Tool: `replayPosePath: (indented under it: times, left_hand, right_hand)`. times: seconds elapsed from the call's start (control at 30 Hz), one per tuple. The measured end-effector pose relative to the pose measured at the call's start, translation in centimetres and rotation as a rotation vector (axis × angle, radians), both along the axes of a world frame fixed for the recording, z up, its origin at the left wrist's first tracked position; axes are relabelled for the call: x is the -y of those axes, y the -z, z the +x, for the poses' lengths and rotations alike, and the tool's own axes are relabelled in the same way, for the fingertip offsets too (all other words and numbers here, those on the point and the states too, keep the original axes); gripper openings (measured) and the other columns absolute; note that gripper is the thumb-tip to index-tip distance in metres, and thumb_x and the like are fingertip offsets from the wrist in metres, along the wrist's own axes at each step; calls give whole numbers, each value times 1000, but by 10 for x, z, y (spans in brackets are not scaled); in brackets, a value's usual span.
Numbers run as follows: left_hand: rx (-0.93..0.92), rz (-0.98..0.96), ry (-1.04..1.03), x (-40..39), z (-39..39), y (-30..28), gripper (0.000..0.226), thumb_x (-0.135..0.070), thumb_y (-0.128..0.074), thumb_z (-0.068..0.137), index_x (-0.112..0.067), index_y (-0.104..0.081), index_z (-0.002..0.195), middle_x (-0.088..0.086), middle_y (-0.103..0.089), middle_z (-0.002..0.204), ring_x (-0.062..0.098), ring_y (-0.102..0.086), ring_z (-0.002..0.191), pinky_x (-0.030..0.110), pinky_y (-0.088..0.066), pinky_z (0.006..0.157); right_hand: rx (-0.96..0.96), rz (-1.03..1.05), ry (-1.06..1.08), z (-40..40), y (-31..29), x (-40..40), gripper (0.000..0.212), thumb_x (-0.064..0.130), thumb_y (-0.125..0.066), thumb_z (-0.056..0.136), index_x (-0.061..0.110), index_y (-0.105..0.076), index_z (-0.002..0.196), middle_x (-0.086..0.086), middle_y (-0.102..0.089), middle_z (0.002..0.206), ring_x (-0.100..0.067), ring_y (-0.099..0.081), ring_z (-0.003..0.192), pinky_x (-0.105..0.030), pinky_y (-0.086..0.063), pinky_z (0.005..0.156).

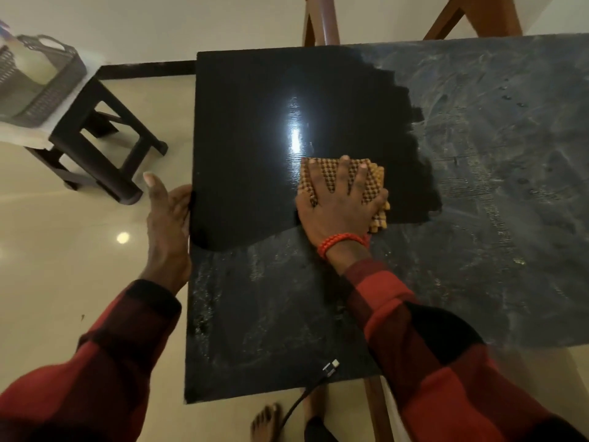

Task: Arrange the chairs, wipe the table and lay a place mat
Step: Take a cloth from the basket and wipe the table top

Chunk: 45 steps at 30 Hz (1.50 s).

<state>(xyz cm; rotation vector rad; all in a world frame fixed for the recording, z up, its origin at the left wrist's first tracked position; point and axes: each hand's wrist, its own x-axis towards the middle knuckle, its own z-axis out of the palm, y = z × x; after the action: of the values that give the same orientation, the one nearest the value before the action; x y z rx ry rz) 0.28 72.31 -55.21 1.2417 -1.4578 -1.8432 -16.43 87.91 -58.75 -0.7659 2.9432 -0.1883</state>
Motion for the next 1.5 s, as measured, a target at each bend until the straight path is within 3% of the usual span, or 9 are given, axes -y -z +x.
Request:
replayPosePath:
  times: [0.07, 0.27, 0.47, 0.67, 0.83, 1.0, 1.3, 1.4, 1.5]
  left_hand:
    - [-43, 60, 8, 8, 10, -1, 91, -78, -22, 94, -9, -40, 151, 6, -53, 148, 12, -55, 126, 28, -38, 111]
    - [-47, 161, 80, 21, 54, 3, 95, -82, -30, 89, -13, -36, 154, 18, -55, 145, 26, -58, 129, 48, -41, 115]
    - [-42, 208, 119, 13, 75, 12, 80, -73, -26, 95, -17, -43, 149, 11, -60, 140, 25, -63, 123, 44, -44, 112]
    - [-96, 223, 104, 17, 73, 9, 89, -77, -34, 87, -15, -40, 151, 2, -65, 124, 22, -64, 121, 42, -48, 109]
    - [-76, 195, 156, 14, 69, 0, 97, -79, -39, 80, -14, -39, 152, 16, -53, 146, 23, -59, 128, 42, -45, 112]
    - [-70, 214, 154, 6, 75, 0, 88, -76, -35, 91, -13, -36, 153, 19, -49, 149, 26, -56, 131, 43, -44, 113]
    - [-80, 272, 57, -31, 114, 8, 83, -75, -24, 95, -19, -30, 156, 17, -55, 142, 26, -62, 125, 44, -46, 111]
    - [-75, 262, 37, -38, 121, 2, 82, -73, -24, 97, -17, -31, 156, 9, -60, 134, 22, -65, 120, 39, -49, 108]
    - [-21, 231, 96, -45, 127, -4, 80, -71, -24, 98, -15, -33, 155, 13, -59, 139, 20, -65, 118, 35, -51, 103]
  right_hand:
    - [5, -24, -102, 37, 1, 32, 66, 64, -28, 92, 50, -18, 156, -7, -7, 170, -42, 0, 154, -77, 4, 111]
    - [27, -73, -373, 146, -1, 84, 67, 67, -16, 92, 47, -23, 156, -11, -6, 170, -42, -1, 154, -77, 3, 109]
    - [61, -89, -336, 189, 0, 48, 64, 62, -29, 95, 49, -16, 156, -9, -3, 170, -39, 0, 155, -76, -2, 111]
    - [24, -34, -329, 156, 2, 80, 68, 68, -11, 93, 47, -16, 157, -8, -2, 170, -40, 2, 154, -77, 1, 110]
    - [50, -37, -267, 90, 2, 144, 64, 62, -28, 94, 46, -21, 156, -5, -5, 170, -38, 4, 155, -75, 6, 111]
    - [104, 15, -285, 62, -6, 168, 65, 65, -24, 95, 48, -14, 158, -3, 2, 171, -38, 9, 155, -74, 8, 112]
    - [42, -41, -323, 142, -2, 84, 66, 62, -25, 94, 46, -17, 158, -6, -4, 170, -37, 2, 155, -75, 1, 112]
    - [41, -23, -361, 171, -1, 52, 67, 66, -16, 96, 45, -11, 159, -7, 0, 171, -39, 4, 155, -76, 0, 112]
    - [70, -32, -352, 199, -3, 22, 70, 68, -6, 93, 45, -8, 159, -8, 4, 170, -40, 6, 155, -76, 0, 112]
